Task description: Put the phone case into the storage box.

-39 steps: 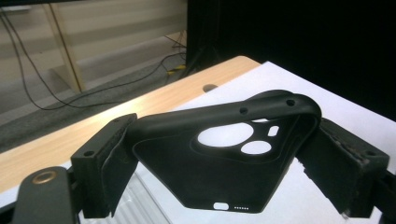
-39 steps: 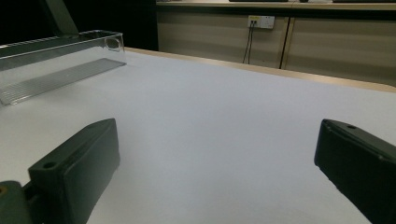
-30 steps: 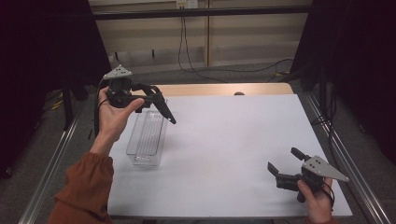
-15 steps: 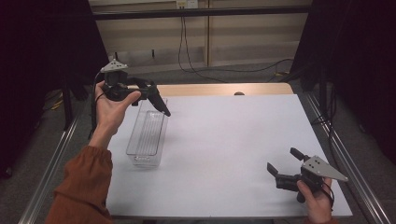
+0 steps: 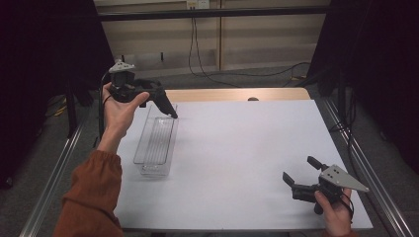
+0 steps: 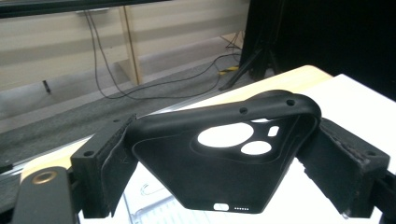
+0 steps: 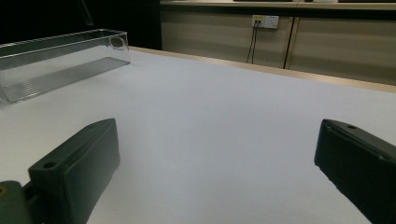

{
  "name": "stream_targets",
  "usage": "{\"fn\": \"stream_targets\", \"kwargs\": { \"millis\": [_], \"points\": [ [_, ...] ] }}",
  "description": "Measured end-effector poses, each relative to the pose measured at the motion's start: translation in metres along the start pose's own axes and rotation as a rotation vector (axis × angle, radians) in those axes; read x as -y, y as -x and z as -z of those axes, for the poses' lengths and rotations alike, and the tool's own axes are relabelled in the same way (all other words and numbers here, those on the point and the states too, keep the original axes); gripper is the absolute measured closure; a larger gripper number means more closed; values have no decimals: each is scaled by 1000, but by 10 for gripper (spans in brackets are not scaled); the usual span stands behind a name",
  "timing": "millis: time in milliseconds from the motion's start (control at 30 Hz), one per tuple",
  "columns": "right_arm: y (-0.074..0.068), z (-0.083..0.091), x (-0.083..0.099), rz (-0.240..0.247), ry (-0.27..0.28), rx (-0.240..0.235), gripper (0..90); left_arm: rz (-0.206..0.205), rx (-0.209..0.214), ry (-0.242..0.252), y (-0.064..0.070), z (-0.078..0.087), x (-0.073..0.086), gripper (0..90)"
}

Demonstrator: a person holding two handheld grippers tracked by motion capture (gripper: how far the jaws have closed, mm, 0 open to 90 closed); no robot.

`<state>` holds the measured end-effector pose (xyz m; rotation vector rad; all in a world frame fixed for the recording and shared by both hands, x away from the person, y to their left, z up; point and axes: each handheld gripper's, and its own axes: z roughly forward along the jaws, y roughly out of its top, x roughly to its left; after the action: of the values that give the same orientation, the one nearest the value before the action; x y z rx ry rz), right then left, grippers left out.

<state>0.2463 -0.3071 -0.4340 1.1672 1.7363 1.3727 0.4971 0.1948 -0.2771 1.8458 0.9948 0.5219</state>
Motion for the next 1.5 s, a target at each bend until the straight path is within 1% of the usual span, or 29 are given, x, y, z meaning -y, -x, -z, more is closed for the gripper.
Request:
{"fn": "stream_targets", "kwargs": {
  "millis": [100,133,267,333,400,500,633,700,800,900,1000,1267,1367,1400,1500],
  "points": [
    [0,0,0,-1,0,-1,0,24,-13,2,-3,-3,1,149],
    [0,0,0,-1,-1,0,0,17,-27,-2,-4,-5,1,149],
    [0,0,0,3,1,-2,0,12,-58,-14,-5,-7,1,149],
    [0,0,0,0,-2,-3,0,14,-68,-21,-6,-9,1,149],
    [0,0,0,0,0,-3,0,31,-84,-17,-8,-11,2,149],
    [0,0,0,3,-1,-5,0,40,-95,-24,-9,-14,3,149],
    [0,0,0,2,-3,-8,0,57,-100,-22,-11,-18,4,148],
    [0,0,0,0,-4,-9,0,51,-114,-31,-11,-20,4,147],
    [0,0,0,-1,-3,-8,0,51,-123,-42,-13,-23,6,148],
    [0,0,0,1,-5,-11,0,51,-132,-40,-14,-26,8,147],
    [0,0,0,4,-5,-14,0,52,-150,-54,-15,-29,10,147],
    [0,0,0,4,-7,-19,0,63,-171,-75,-19,-36,14,146],
    [-1,0,0,4,-9,-21,0,59,-184,-86,-21,-39,16,146],
    [-1,0,0,3,-9,-21,0,63,-185,-86,-21,-40,17,146],
    [-1,-1,0,1,-10,-22,0,56,-192,-89,-20,-43,18,146]
  ]
}}
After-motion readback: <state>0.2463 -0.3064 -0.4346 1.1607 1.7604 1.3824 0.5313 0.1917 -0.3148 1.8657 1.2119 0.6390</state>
